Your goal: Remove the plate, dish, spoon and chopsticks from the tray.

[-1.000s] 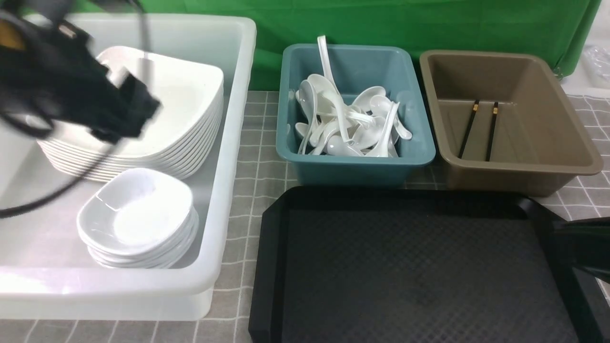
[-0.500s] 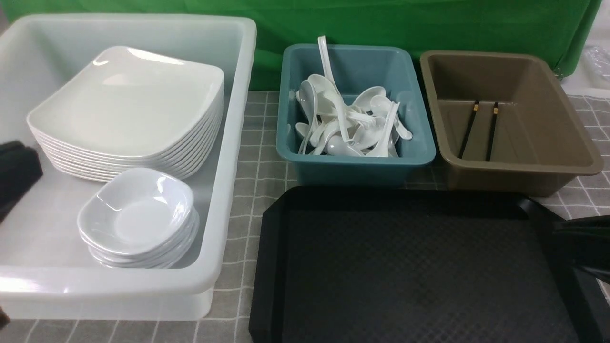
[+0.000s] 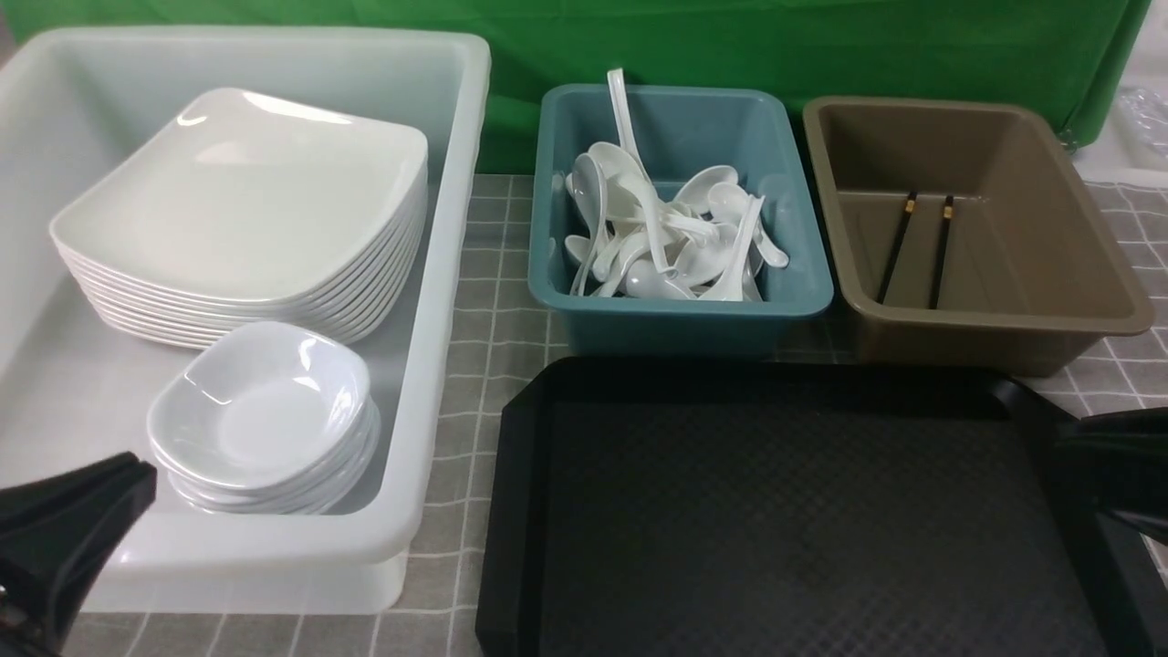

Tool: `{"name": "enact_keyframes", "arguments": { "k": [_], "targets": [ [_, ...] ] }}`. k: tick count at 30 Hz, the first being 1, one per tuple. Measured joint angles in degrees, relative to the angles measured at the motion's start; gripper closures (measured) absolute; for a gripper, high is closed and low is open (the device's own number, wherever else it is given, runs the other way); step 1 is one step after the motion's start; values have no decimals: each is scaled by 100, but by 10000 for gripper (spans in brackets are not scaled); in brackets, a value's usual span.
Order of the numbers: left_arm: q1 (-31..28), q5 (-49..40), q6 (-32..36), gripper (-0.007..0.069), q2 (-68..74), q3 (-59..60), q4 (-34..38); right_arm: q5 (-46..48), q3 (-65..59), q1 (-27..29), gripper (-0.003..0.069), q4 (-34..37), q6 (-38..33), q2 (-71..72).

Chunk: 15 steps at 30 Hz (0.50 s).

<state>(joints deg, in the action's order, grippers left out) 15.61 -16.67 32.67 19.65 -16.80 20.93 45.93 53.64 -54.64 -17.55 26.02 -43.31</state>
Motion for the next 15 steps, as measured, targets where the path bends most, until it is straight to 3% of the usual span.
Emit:
{"name": "enact_keyframes", "arguments": {
  "k": [3, 5, 7, 11, 12, 13, 15],
  "targets": [
    [0, 5, 2, 613, 0, 138, -31, -36, 0, 222, 526, -86, -12, 0],
    [6, -1, 6, 613, 0, 248, -42, -180, 0, 745, 534, -551, 32, 35],
    [6, 8, 12, 613, 0, 321, -52, -458, -109, 1294, 579, -442, -86, 204],
    [6, 14, 12, 613, 0, 412, -52, -1118, -631, 2142, 634, 41, -972, 640],
    [6, 8, 12, 613, 0, 439, -52, -1648, -1136, 2672, 641, 367, -1571, 967],
    [6, 8, 12, 613, 0, 443, -52, -1714, -1208, 2741, 642, 408, -1645, 1011],
    [6, 8, 16, 613, 0, 461, -52, -2614, -2287, 3638, 642, 803, -2262, 1638]
  ]
}}
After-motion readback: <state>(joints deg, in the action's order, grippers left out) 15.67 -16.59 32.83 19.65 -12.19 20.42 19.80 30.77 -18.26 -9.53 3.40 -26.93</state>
